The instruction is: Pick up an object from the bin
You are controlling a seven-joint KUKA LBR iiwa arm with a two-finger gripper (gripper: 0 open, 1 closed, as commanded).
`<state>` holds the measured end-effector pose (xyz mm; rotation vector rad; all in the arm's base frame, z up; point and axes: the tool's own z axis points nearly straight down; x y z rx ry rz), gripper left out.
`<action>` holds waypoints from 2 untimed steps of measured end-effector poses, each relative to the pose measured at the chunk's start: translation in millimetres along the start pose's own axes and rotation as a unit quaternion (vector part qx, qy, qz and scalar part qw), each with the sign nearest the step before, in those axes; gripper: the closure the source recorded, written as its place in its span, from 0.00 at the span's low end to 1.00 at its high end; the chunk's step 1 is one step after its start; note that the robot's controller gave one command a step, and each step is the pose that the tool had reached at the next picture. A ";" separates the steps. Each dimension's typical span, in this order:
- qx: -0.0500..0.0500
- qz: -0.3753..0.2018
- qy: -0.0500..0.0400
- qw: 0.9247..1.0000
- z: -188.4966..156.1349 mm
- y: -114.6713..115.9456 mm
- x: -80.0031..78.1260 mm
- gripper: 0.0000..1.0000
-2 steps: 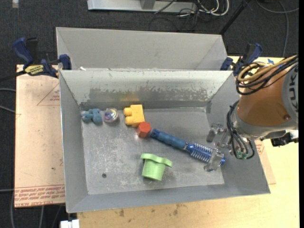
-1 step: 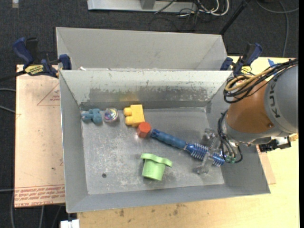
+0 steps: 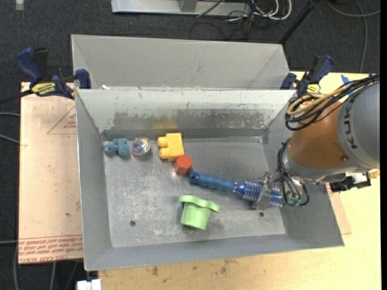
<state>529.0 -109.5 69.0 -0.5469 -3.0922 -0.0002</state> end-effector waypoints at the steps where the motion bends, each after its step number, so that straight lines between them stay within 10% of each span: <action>1: -0.001 -0.015 -0.003 1.000 -129.4 -5.6 45.6 1.00; 2: -0.001 -0.016 -0.006 1.000 -243.6 1.7 25.0 1.00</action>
Offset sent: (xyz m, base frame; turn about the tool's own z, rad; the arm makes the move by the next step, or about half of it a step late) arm -0.0456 0.0101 0.1266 -0.0312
